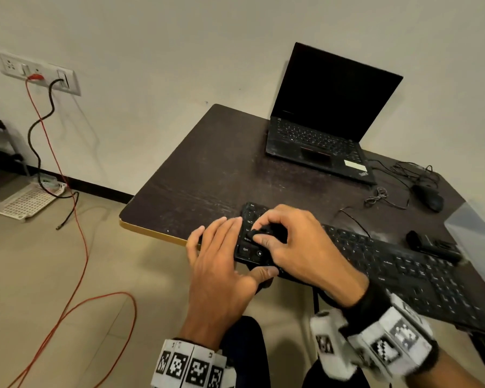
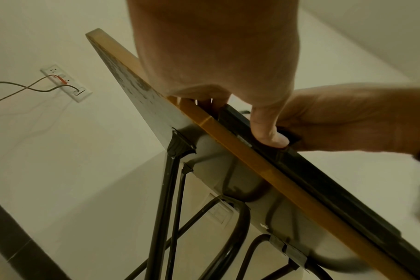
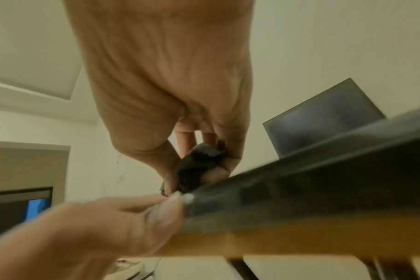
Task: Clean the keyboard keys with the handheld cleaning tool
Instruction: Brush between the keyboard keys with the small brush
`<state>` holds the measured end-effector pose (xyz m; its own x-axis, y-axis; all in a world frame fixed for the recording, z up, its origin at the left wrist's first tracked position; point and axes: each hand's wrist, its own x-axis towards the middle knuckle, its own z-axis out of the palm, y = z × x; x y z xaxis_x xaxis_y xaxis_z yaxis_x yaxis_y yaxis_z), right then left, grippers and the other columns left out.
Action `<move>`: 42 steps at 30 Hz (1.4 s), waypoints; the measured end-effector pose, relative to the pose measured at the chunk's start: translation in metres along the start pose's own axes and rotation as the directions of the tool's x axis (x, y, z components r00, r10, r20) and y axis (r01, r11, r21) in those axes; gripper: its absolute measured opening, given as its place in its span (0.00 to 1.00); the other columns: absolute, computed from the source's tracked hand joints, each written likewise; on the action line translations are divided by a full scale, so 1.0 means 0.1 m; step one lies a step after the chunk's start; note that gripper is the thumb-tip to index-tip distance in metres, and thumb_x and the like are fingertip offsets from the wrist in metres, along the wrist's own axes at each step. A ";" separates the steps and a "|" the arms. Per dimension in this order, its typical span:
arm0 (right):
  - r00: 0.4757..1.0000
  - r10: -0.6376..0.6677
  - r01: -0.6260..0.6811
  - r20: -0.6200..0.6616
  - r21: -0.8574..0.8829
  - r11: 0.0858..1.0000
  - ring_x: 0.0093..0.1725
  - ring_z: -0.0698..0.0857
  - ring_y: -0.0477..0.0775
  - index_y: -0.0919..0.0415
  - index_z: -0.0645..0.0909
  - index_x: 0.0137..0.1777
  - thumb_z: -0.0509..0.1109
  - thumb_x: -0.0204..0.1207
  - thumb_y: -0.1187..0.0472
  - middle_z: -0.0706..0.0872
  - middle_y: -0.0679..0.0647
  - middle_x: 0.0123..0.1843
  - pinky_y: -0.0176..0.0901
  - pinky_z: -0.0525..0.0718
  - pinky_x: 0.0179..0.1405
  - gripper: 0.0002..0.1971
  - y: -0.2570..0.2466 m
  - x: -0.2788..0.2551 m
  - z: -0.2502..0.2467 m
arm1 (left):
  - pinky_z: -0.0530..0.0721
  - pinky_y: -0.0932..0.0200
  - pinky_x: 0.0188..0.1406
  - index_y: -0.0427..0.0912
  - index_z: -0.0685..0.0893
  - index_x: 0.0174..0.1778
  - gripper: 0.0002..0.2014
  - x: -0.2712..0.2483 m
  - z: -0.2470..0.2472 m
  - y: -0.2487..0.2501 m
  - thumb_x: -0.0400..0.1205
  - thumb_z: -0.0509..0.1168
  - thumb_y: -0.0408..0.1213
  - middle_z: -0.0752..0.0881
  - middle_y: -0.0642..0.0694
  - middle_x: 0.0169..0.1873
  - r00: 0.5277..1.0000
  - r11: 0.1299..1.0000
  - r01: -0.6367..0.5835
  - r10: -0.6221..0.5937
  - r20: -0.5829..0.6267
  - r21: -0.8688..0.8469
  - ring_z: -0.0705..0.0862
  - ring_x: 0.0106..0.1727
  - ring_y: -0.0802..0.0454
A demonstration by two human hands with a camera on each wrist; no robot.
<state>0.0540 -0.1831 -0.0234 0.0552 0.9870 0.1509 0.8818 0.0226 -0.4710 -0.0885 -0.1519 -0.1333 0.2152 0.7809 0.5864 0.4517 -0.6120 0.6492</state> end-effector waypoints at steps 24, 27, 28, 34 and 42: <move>0.978 -0.088 0.107 -0.189 0.091 0.990 0.53 0.86 0.44 0.45 0.89 0.49 0.75 0.76 0.56 0.84 0.38 0.48 0.47 0.83 0.55 0.05 0.24 -0.37 0.13 | 0.59 0.39 0.87 0.39 0.83 0.77 0.46 0.00 0.01 -0.04 0.77 0.62 0.76 0.84 0.52 0.74 0.999 1.000 0.008 -0.009 0.050 0.025 0.77 0.82 0.51; 0.988 -0.148 0.153 -0.054 0.128 0.980 0.54 0.86 0.45 0.43 0.89 0.49 0.75 0.78 0.55 0.84 0.38 0.48 0.45 0.82 0.56 0.05 0.20 -0.43 0.12 | 0.59 0.42 0.87 0.38 0.83 0.77 0.43 -0.01 0.00 -0.03 0.77 0.65 0.70 0.85 0.51 0.73 0.999 1.000 -0.008 0.007 0.034 0.016 0.78 0.81 0.49; 0.989 -0.134 0.142 -0.069 0.122 0.982 0.54 0.86 0.44 0.43 0.89 0.48 0.75 0.77 0.54 0.85 0.38 0.48 0.45 0.82 0.57 0.04 0.24 -0.41 0.10 | 0.59 0.41 0.87 0.38 0.83 0.77 0.45 -0.01 0.00 -0.04 0.78 0.63 0.74 0.85 0.51 0.74 0.999 1.000 -0.011 0.010 0.037 0.022 0.78 0.81 0.50; 0.991 -0.130 0.132 -0.028 0.141 0.981 0.54 0.86 0.45 0.44 0.90 0.49 0.77 0.78 0.58 0.84 0.38 0.48 0.39 0.81 0.54 0.06 0.22 -0.38 0.10 | 0.60 0.37 0.87 0.40 0.83 0.77 0.44 -0.01 -0.01 -0.05 0.76 0.65 0.73 0.85 0.52 0.74 0.999 1.000 0.002 -0.004 0.049 0.029 0.76 0.82 0.51; 0.993 -0.111 0.116 -0.040 0.125 0.985 0.53 0.85 0.43 0.45 0.91 0.48 0.77 0.77 0.57 0.84 0.38 0.47 0.39 0.81 0.54 0.04 0.20 -0.35 0.11 | 0.58 0.41 0.88 0.40 0.83 0.78 0.48 -0.01 -0.01 -0.04 0.79 0.55 0.80 0.85 0.52 0.74 0.998 1.000 0.005 -0.007 0.057 0.025 0.76 0.82 0.52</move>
<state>0.0642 -0.2160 -0.0473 -0.0244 0.9711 0.2374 0.8167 0.1563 -0.5555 -0.0914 -0.1500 -0.1357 0.2612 0.7908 0.5536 0.4745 -0.6046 0.6398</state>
